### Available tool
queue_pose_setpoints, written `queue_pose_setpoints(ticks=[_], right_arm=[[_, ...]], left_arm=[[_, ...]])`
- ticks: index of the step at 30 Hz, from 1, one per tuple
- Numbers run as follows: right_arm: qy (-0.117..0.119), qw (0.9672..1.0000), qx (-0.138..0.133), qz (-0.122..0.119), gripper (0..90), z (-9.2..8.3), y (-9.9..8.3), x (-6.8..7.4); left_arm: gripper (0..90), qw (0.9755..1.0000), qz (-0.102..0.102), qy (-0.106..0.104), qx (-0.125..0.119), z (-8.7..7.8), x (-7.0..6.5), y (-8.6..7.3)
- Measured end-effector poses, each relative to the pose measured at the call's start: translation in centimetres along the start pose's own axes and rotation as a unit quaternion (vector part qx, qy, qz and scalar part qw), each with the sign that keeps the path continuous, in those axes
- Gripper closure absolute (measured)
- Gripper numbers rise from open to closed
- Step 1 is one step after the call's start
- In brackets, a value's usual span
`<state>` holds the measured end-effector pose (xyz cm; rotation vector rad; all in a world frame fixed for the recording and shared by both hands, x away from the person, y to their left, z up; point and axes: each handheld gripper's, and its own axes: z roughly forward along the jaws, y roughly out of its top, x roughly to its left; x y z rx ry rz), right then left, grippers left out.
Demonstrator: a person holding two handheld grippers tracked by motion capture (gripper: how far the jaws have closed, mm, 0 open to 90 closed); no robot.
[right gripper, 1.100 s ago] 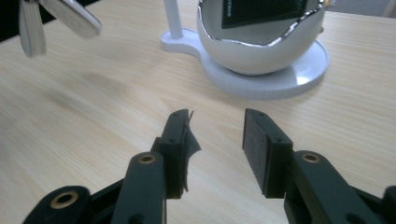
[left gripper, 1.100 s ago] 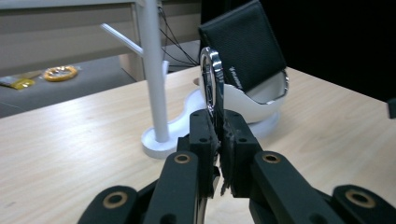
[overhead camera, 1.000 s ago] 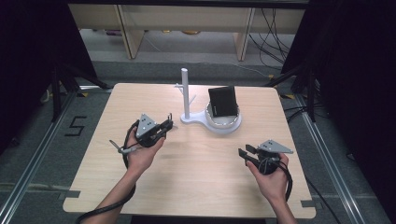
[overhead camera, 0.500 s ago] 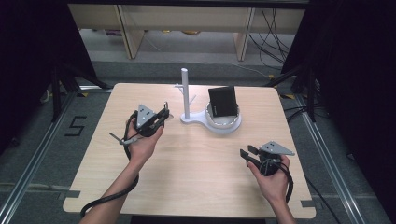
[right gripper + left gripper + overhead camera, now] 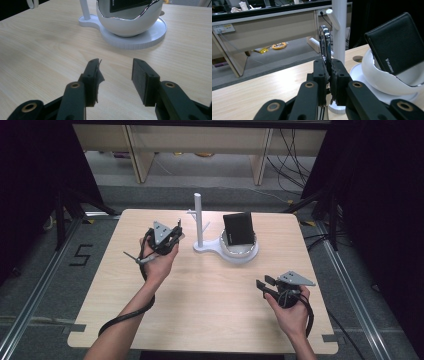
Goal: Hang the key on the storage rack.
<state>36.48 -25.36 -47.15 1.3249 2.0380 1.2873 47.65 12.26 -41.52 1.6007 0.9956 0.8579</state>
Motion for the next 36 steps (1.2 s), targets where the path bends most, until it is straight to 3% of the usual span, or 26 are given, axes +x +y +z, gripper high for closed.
queue_pose_setpoints(ticks=[8, 9, 10, 11, 16, 19, 20, 23, 29, 31, 32, 35, 36], right_arm=[[0.001, 0.9999, -0.010, -0.013, 58.5, 0.1, 0.0, -0.3], [0.002, 0.9999, -0.010, -0.012, 58.4, 0.2, 0.0, -0.3], [0.001, 1.0000, -0.002, 0.008, 58.4, 0.0, -0.1, 0.0], [0.001, 1.0000, -0.007, -0.004, 58.4, 0.2, -0.1, -0.2], [0.003, 1.0000, -0.003, 0.002, 58.4, 0.1, -0.1, -0.2], [0.004, 1.0000, -0.004, -0.002, 58.3, 0.2, -0.1, -0.2], [0.012, 0.9998, -0.012, -0.015, 58.3, 0.4, -0.1, -0.5], [0.005, 0.9998, -0.011, -0.016, 58.2, 0.4, -0.2, -0.5], [0.012, 0.9998, -0.008, -0.011, 58.0, 0.5, -0.2, -0.6], [0.012, 0.9999, -0.004, 0.006, 57.9, 0.4, -0.3, -0.3], [0.006, 0.9998, -0.006, -0.016, 57.9, 0.4, -0.2, -0.6], [0.005, 0.9998, -0.007, -0.017, 57.7, 0.5, -0.2, -0.7], [0.010, 0.9999, -0.004, 0.006, 57.7, 0.5, -0.3, -0.4]], left_arm=[[83.3, 0.9998, 0.015, 0.009, 0.004, 1.4, -0.2, 1.0], [83.3, 0.9998, 0.018, 0.010, 0.004, 1.5, -0.2, 1.1], [83.3, 0.9996, 0.023, 0.013, 0.004, 1.7, -0.2, 1.2], [83.3, 0.9997, 0.020, 0.012, 0.007, 1.8, -0.2, 1.2], [83.2, 0.9997, 0.020, 0.014, 0.007, 2.4, -0.3, 1.6], [83.2, 0.9995, 0.027, 0.018, 0.005, 2.6, -0.3, 1.9], [83.2, 0.9994, 0.028, 0.018, 0.004, 2.6, -0.3, 1.9], [83.2, 0.9993, 0.032, 0.019, 0.001, 2.6, -0.5, 2.2], [83.2, 0.9989, 0.044, 0.016, 0.000, 2.8, -0.8, 2.3], [83.2, 0.9986, 0.050, 0.017, 0.001, 2.8, -0.9, 2.2], [83.2, 0.9985, 0.051, 0.017, 0.002, 2.8, -0.9, 2.2], [83.2, 0.9983, 0.056, 0.017, 0.002, 2.9, -1.1, 2.2], [83.1, 0.9982, 0.058, 0.017, 0.002, 2.9, -1.1, 2.2]])
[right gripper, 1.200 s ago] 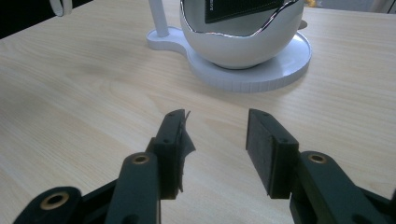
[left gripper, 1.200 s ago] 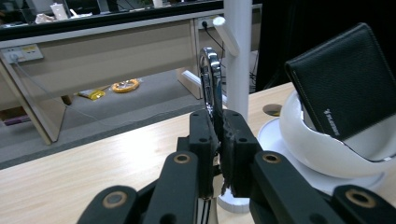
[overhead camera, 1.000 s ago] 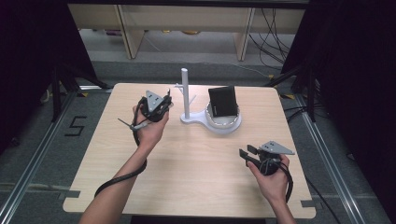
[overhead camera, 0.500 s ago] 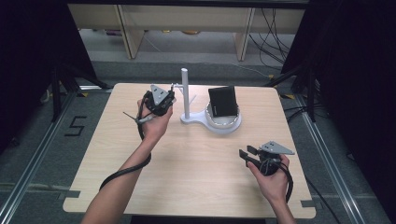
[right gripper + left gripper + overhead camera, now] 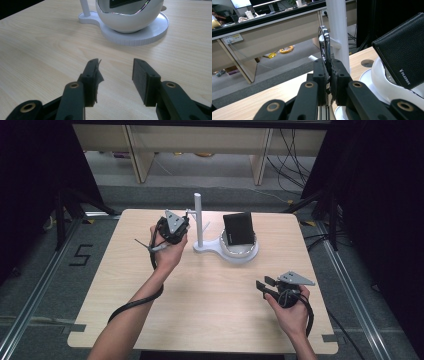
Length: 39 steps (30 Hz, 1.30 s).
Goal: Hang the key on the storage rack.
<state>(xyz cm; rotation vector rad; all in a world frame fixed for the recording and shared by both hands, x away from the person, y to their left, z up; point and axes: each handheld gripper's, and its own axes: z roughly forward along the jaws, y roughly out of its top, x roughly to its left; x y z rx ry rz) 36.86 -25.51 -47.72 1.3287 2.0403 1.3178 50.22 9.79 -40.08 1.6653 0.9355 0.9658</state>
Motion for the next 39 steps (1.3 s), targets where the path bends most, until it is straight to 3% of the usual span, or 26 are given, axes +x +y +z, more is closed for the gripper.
queue_pose_setpoints(ticks=[3, 5, 8, 12, 14, 18, 19, 25, 26, 28, 29, 30, 39], right_arm=[[0.001, 1.0000, -0.002, 0.001, 57.7, -0.01, 0.02, -0.01], [-0.007, 0.9997, -0.004, -0.023, 57.6, -0.05, 0.09, -0.36], [-0.002, 1.0000, -0.002, -0.001, 57.5, -0.05, 0.01, -0.07], [-0.002, 1.0000, 0.000, -0.001, 57.4, -0.01, -0.02, -0.07], [-0.006, 0.9997, -0.002, -0.024, 57.4, -0.02, 0.04, -0.37], [-0.007, 0.9997, 0.002, -0.024, 57.3, -0.06, 0.03, -0.38], [-0.002, 0.9999, 0.010, -0.001, 57.3, -0.13, -0.02, -0.03], [-0.004, 0.9999, 0.012, 0.002, 57.1, -0.09, -0.07, 0.01], [-0.005, 0.9998, 0.004, -0.018, 57.1, 0.02, -0.05, -0.35], [-0.007, 0.9998, 0.003, -0.021, 57.0, 0.06, -0.08, -0.38], [-0.008, 0.9999, 0.011, -0.009, 57.0, -0.04, -0.09, -0.19], [-0.005, 0.9998, 0.008, -0.018, 56.9, 0.00, -0.05, -0.36], [-0.003, 0.9999, 0.006, -0.016, 56.5, 0.08, -0.11, -0.36]], left_arm=[[83.1, 1.0000, 0.001, 0.001, 0.002, 0.09, -0.07, 0.06], [83.1, 1.0000, 0.002, 0.001, 0.003, 0.14, -0.05, 0.07], [83.0, 1.0000, 0.005, 0.002, 0.004, 0.18, -0.05, 0.03], [82.9, 1.0000, 0.006, 0.002, 0.005, 0.32, -0.04, -0.03], [82.8, 0.9999, 0.008, 0.003, 0.007, 0.38, -0.04, -0.05], [82.7, 0.9999, 0.011, 0.002, 0.008, 0.50, -0.04, -0.05], [82.7, 0.9999, 0.012, 0.003, 0.008, 0.51, -0.05, -0.05], [82.5, 0.9999, 0.014, 0.003, 0.009, 0.59, 0.00, -0.07], [82.4, 0.9998, 0.015, 0.002, 0.009, 0.61, 0.02, -0.07], [82.3, 0.9998, 0.017, 0.002, 0.009, 0.63, 0.07, -0.07], [82.3, 0.9998, 0.017, 0.002, 0.008, 0.64, 0.09, -0.06], [82.2, 0.9998, 0.016, 0.002, 0.008, 0.64, 0.11, -0.06], [77.5, 0.9998, 0.020, -0.004, 0.007, 0.74, 0.00, 0.02]])
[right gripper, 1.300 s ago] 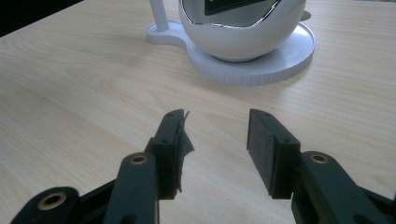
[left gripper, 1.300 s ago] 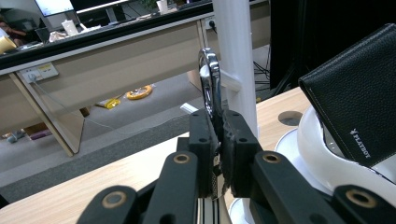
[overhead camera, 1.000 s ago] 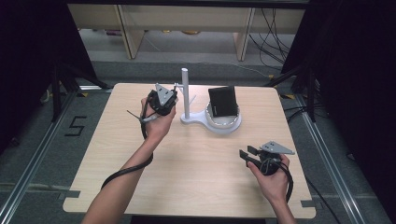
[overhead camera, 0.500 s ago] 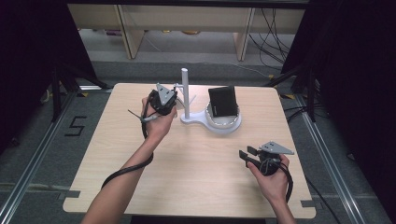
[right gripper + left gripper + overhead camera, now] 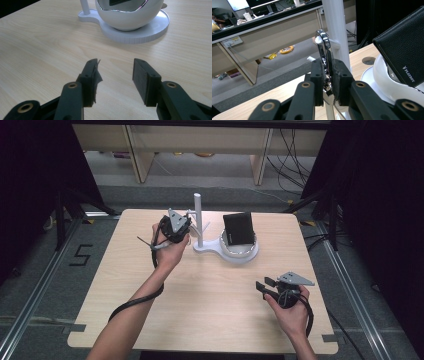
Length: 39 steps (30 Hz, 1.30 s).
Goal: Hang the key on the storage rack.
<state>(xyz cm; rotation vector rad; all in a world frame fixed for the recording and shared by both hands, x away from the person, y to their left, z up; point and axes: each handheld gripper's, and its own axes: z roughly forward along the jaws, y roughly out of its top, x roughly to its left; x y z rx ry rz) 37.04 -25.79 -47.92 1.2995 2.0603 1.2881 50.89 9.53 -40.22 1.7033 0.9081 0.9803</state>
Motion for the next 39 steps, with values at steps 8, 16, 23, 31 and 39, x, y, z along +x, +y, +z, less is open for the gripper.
queue_pose_setpoints(ticks=[8, 16, 23, 31, 39], right_arm=[[-0.002, 1.0000, 0.005, 0.007, 55.9, -0.2, 0.0, 0.0], [-0.001, 1.0000, 0.005, 0.004, 55.5, -0.2, -0.1, -0.1], [-0.002, 1.0000, 0.005, 0.002, 55.2, -0.2, -0.1, -0.1], [-0.004, 1.0000, 0.005, 0.003, 55.0, -0.2, -0.1, -0.1], [-0.005, 1.0000, 0.006, 0.000, 54.3, 0.0, -0.3, -0.1]], left_arm=[[67.9, 0.9999, -0.011, -0.013, -0.003, -0.2, -0.2, -0.2], [61.2, 0.9992, -0.019, -0.034, 0.002, -1.8, 0.2, -0.9], [54.9, 0.9985, -0.030, -0.046, 0.002, -3.8, 1.3, -2.1], [49.1, 0.9977, -0.046, -0.050, 0.009, -7.2, 2.6, -4.3], [46.3, 0.9971, -0.066, -0.033, 0.021, -10.8, 4.1, -8.2]])
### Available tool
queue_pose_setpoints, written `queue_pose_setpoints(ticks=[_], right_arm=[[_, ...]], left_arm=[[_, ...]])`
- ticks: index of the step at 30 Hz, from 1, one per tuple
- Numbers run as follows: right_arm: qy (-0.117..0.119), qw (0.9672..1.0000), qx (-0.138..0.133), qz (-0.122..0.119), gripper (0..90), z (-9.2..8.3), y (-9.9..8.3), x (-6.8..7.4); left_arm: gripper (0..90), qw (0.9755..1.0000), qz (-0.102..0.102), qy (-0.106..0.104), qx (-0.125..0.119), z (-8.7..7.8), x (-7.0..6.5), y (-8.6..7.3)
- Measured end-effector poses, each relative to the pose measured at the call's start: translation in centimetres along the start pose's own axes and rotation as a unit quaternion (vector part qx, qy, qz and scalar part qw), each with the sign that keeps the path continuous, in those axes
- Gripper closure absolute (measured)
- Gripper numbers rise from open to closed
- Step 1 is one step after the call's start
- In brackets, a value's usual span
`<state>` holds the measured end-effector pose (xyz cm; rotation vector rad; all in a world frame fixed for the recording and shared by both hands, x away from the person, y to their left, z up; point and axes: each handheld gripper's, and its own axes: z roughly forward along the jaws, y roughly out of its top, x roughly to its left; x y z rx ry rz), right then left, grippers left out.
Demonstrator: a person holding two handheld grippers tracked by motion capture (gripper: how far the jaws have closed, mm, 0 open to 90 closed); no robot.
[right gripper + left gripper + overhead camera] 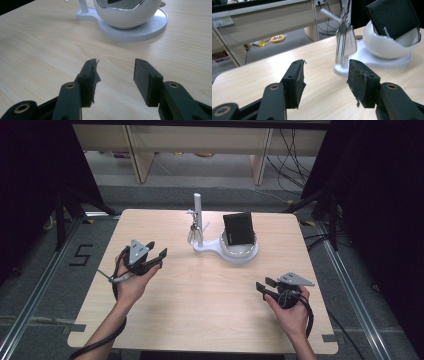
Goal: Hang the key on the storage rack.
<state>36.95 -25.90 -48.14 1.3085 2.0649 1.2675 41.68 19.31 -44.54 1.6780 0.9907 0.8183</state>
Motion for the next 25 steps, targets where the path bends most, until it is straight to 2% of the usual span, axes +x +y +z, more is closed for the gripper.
queue_pose_setpoints(ticks=[3, 4, 6, 8, 9, 10, 11, 13, 14, 15, 16, 17, 21, 22, 23, 24, 25], right_arm=[[0.001, 1.0000, 0.002, 0.002, 54.3, 0.1, 0.0, 0.0], [0.002, 0.9997, 0.003, 0.022, 54.3, 0.1, -0.1, 0.3], [0.003, 1.0000, 0.000, 0.003, 54.3, 0.2, -0.1, 0.0], [0.000, 1.0000, 0.000, 0.008, 54.2, 0.3, -0.2, 0.2], [-0.004, 1.0000, -0.001, -0.004, 54.1, 0.3, -0.2, 0.0], [0.002, 0.9999, 0.003, 0.015, 54.1, 0.3, -0.3, 0.3], [0.003, 1.0000, 0.001, 0.001, 54.1, 0.4, -0.3, 0.0], [0.003, 1.0000, 0.002, 0.001, 54.0, 0.4, -0.3, 0.0], [0.000, 0.9998, 0.012, 0.017, 53.9, 0.3, -0.3, 0.4], [0.002, 1.0000, 0.006, -0.002, 53.9, 0.4, -0.3, 0.0], [0.004, 0.9999, 0.003, 0.011, 53.8, 0.5, -0.4, 0.3], [-0.002, 0.9999, 0.000, -0.012, 53.8, 0.5, -0.4, 0.0], [0.005, 0.9999, 0.002, 0.009, 53.4, 0.6, -0.6, 0.2], [0.004, 1.0000, 0.004, -0.004, 53.3, 0.5, -0.6, -0.1], [0.003, 1.0000, 0.007, -0.006, 53.3, 0.5, -0.6, -0.1], [0.011, 0.9999, 0.006, 0.001, 53.3, 0.5, -0.6, -0.2], [0.004, 1.0000, -0.001, -0.002, 53.2, 0.5, -0.6, -0.3]], left_arm=[[45.9, 0.9999, -0.011, 0.003, 0.002, -1.1, 0.3, -1.7], [45.6, 0.9999, -0.012, 0.006, 0.006, -1.5, 0.4, -2.3], [45.3, 0.9997, -0.024, 0.008, 0.005, -2.1, 0.5, -3.5], [44.2, 0.9993, -0.036, 0.006, 0.004, -2.6, 0.4, -4.7], [43.5, 0.9991, -0.043, 0.005, 0.003, -2.8, 0.4, -5.4], [42.7, 0.9988, -0.049, 0.003, 0.001, -2.9, 0.3, -6.0], [42.2, 0.9987, -0.051, 0.005, 0.003, -3.1, 0.3, -6.4], [40.4, 0.9982, -0.060, 0.007, -0.002, -3.3, 0.2, -7.3], [39.5, 0.9981, -0.061, 0.008, -0.002, -3.4, 0.3, -7.6], [39.2, 0.9980, -0.063, 0.010, 0.001, -3.6, 0.3, -7.8], [39.0, 0.9978, -0.066, 0.009, -0.001, -3.6, 0.2, -7.9], [38.9, 0.9973, -0.072, 0.006, -0.009, -3.6, 0.2, -8.2], [38.0, 0.9961, -0.087, 0.006, -0.012, -3.7, -0.1, -8.7], [38.1, 0.9959, -0.089, 0.006, -0.014, -3.6, -0.2, -8.8], [38.1, 0.9958, -0.090, 0.004, -0.019, -3.5, -0.3, -8.9], [38.1, 0.9958, -0.090, 0.004, -0.017, -3.5, -0.4, -8.9], [38.1, 0.9958, -0.090, 0.005, -0.014, -3.5, -0.5, -8.9]])
